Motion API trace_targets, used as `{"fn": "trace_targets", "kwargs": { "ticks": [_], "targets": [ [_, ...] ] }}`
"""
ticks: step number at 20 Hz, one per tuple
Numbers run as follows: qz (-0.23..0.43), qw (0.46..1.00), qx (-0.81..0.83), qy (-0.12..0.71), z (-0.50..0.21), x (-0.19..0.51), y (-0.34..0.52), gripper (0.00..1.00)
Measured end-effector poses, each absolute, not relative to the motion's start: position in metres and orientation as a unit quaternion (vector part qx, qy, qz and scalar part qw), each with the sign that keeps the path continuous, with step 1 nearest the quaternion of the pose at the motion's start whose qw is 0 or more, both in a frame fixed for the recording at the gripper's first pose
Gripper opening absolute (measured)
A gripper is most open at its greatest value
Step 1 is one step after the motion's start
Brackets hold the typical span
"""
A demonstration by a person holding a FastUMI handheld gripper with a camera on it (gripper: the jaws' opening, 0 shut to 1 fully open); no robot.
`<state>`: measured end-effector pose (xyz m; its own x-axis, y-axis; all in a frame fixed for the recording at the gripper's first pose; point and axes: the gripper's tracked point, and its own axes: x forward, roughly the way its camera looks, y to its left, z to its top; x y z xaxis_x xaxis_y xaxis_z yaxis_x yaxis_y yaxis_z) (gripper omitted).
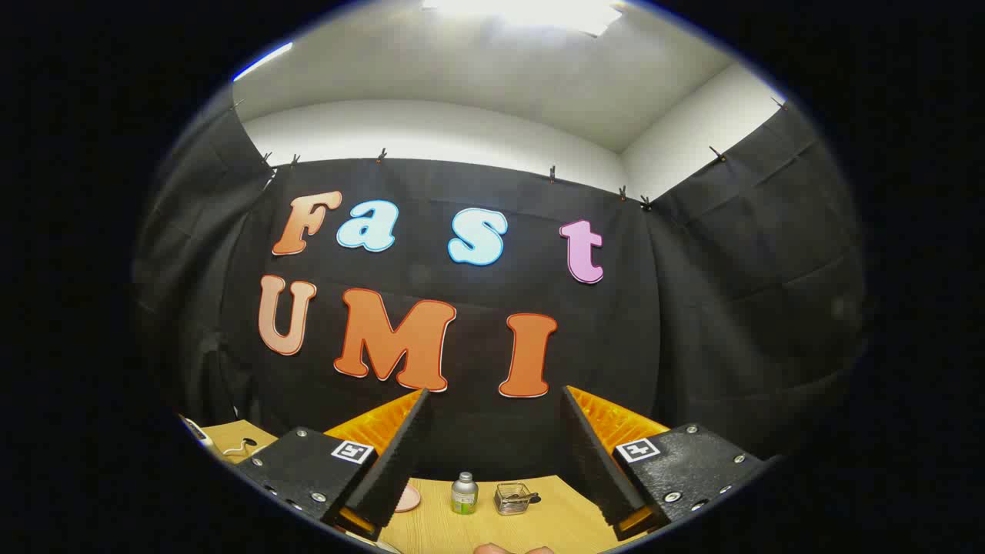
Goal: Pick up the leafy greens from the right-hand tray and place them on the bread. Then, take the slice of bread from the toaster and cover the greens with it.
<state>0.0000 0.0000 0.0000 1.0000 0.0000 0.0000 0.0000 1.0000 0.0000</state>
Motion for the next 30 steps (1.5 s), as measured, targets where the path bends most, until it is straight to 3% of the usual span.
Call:
{"fn": "trace_targets", "kwargs": {
  "ticks": [15,24,30],
  "targets": [
    [-0.001,1.000,-0.009,0.016,-0.003,0.001,0.006,0.97],
    [0.036,0.989,-0.012,0.141,-0.112,-0.028,0.027,0.98],
    [0.070,0.954,-0.018,0.291,-0.231,-0.069,0.038,0.96]
  ]
}}
